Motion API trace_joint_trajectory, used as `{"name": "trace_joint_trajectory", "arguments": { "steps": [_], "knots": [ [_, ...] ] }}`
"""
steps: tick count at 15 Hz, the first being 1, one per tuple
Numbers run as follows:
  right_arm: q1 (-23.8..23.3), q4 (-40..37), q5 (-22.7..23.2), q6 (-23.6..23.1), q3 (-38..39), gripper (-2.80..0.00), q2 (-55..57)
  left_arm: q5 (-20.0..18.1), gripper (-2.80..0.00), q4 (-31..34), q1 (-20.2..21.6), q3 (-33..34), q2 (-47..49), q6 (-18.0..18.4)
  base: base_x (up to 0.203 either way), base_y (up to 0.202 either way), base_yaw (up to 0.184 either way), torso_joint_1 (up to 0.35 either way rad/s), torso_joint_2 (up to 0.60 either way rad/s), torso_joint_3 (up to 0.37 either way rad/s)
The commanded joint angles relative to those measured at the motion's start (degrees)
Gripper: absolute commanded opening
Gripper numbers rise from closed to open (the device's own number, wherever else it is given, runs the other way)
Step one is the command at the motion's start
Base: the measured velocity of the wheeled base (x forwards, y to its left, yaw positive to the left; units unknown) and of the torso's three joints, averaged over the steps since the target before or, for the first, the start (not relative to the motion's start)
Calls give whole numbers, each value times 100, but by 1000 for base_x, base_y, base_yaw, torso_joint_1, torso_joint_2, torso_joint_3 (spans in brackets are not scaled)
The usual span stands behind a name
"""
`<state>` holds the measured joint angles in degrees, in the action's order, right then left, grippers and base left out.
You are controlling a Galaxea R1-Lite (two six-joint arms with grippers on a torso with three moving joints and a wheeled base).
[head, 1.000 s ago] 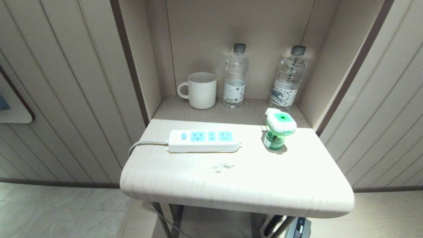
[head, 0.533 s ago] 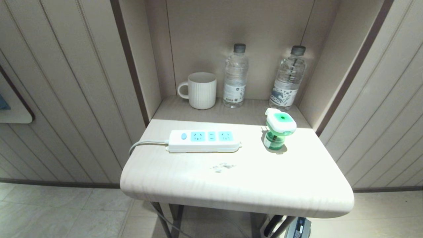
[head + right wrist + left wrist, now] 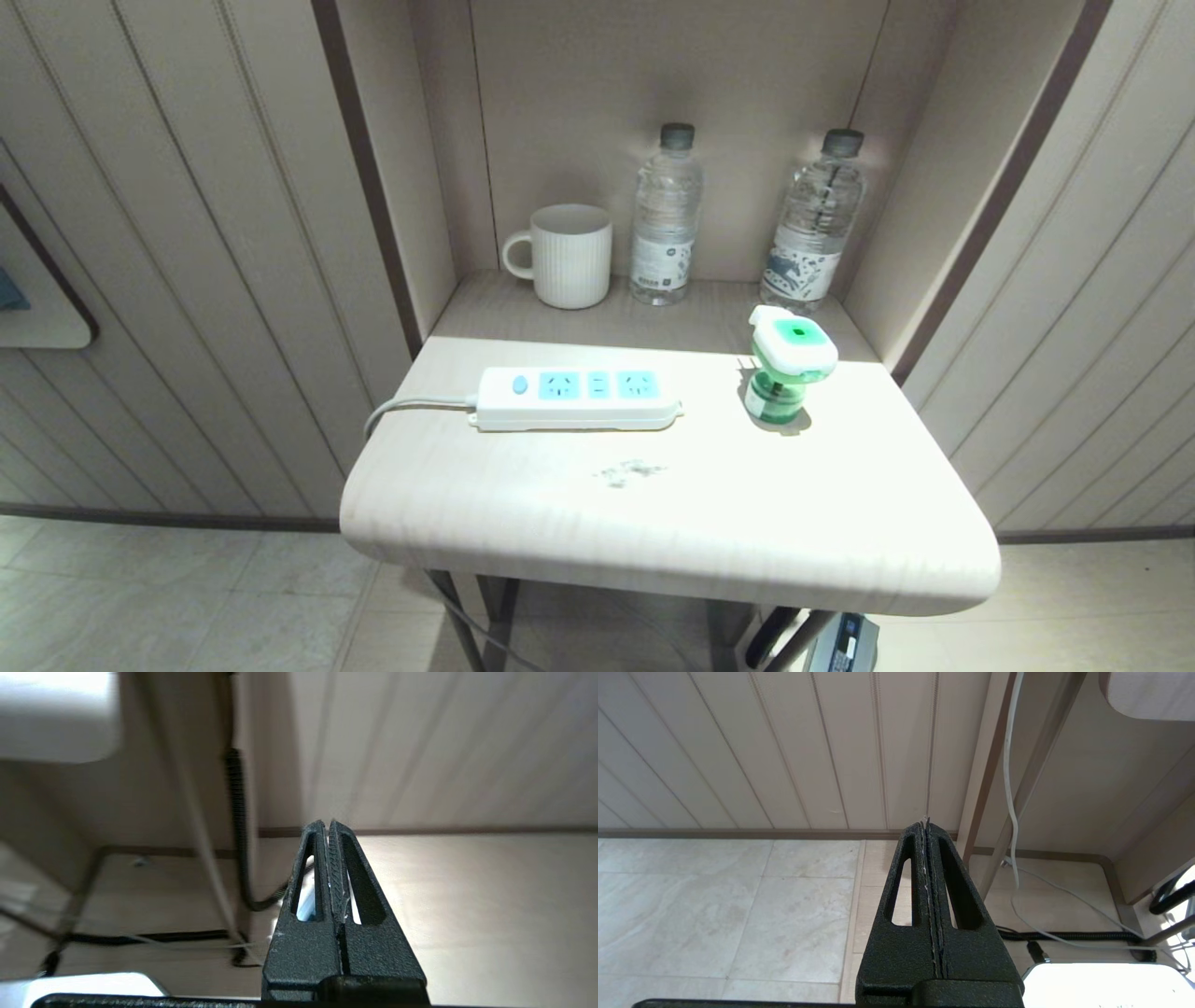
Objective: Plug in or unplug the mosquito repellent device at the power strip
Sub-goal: Pick up the mosquito repellent liquid
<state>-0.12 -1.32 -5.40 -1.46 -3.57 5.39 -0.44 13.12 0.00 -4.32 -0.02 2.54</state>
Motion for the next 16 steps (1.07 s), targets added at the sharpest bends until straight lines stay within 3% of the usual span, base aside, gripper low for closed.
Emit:
{"name": "trace_joint_trajectory", "arguments": {
  "steps": [1,3,16],
  "knots": [
    [-9,-120,253,-6,16,-280,-494,0,-280,7,0,1,2,1,0,0,0,0,0,0],
    [-6,-10,536,72,278,-280,-522,0,-280,7,0,1,2,1,0,0,0,0,0,0],
    [-23,136,544,227,340,-280,-524,0,-280,7,0,1,2,1,0,0,0,0,0,0]
  ]
}}
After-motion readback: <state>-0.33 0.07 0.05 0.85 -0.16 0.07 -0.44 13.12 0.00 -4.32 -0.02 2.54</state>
